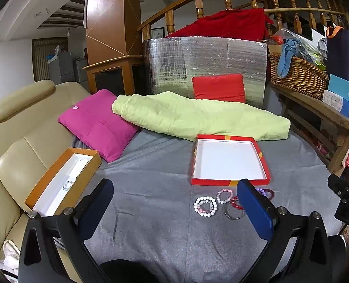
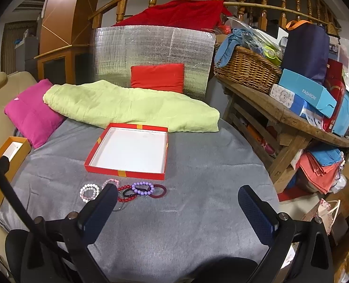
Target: Organize jewelry
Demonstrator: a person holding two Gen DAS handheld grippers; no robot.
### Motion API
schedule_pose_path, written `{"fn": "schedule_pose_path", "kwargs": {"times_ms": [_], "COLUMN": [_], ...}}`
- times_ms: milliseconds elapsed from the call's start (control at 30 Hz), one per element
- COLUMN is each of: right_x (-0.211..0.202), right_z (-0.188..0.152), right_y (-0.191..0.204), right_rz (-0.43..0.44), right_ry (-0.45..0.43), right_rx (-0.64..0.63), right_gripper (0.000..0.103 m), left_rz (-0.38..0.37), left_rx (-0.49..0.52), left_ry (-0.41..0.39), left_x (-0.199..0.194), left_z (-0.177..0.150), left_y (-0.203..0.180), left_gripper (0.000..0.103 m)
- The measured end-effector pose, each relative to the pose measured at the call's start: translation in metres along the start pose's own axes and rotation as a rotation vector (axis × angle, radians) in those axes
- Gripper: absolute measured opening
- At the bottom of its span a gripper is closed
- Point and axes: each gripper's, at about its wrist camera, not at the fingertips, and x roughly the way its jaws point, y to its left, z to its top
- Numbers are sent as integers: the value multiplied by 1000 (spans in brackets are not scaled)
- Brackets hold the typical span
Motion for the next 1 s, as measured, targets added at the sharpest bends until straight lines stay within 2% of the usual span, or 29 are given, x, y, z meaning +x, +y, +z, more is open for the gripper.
{"fn": "schedule_pose_path", "kwargs": {"times_ms": [1000], "right_x": [4], "right_z": [-1], "right_y": [5], "right_rz": [-3], "right_ry": [7], "right_rx": [-5], "right_gripper": [103], "left_rz": [-22], "left_rx": [22], "left_ry": [16], "left_x": [6], "left_z": [-4], "left_y": [-5], "left_gripper": [103]}}
